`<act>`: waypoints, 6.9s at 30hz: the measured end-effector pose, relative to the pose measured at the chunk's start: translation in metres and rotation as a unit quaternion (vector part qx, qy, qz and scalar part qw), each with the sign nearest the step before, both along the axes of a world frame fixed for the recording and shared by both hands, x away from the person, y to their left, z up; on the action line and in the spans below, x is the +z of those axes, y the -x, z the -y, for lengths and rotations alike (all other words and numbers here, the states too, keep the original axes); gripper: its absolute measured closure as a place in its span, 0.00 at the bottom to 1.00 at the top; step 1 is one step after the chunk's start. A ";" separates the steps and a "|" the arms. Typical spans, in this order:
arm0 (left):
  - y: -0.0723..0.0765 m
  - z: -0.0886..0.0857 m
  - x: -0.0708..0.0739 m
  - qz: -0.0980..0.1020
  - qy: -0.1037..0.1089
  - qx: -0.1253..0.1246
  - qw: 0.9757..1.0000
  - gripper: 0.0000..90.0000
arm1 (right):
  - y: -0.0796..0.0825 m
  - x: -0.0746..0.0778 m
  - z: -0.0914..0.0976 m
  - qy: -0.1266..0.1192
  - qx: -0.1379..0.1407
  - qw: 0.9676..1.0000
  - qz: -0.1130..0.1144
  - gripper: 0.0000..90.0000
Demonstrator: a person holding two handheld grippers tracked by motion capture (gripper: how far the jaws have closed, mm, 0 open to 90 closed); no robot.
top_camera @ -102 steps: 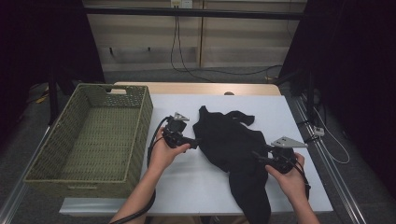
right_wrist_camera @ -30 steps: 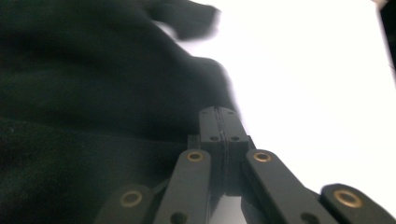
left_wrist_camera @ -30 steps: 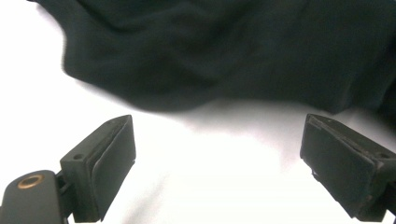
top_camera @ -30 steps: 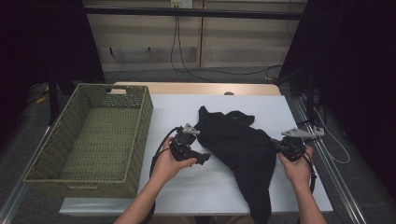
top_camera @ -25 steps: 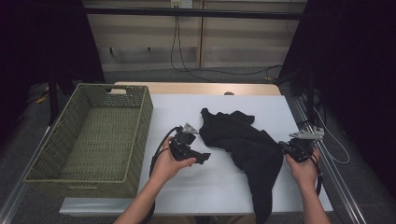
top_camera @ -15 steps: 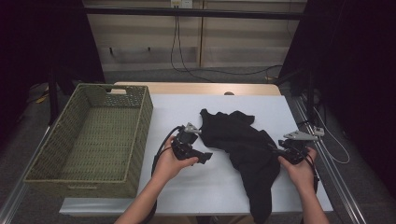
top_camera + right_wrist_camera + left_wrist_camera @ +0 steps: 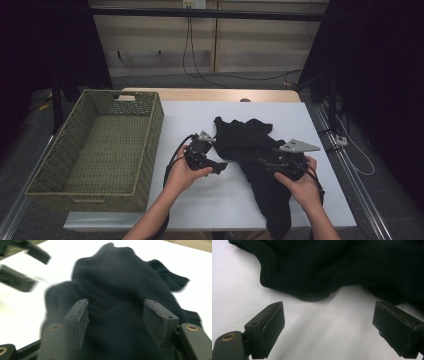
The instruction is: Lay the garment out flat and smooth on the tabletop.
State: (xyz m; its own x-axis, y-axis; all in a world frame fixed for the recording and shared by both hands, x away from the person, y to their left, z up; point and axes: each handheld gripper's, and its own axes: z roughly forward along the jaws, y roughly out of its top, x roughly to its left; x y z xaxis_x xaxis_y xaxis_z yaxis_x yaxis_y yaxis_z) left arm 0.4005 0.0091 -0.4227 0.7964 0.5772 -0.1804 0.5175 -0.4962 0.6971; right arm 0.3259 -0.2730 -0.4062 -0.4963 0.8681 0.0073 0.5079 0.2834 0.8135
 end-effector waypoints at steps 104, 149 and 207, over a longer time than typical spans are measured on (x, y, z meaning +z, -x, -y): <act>-0.007 -0.020 0.036 -0.067 0.091 -0.015 0.993 1.00 | -0.009 -0.027 0.072 -0.011 -0.142 0.990 -0.007 0.55; -0.021 -0.021 0.032 -0.040 0.087 0.029 0.995 1.00 | 0.001 -0.027 0.073 -0.067 -0.082 0.994 -0.026 0.89; -0.024 -0.019 0.036 -0.026 0.080 0.023 0.996 0.77 | 0.017 -0.017 -0.079 -0.103 0.176 0.976 -0.071 0.98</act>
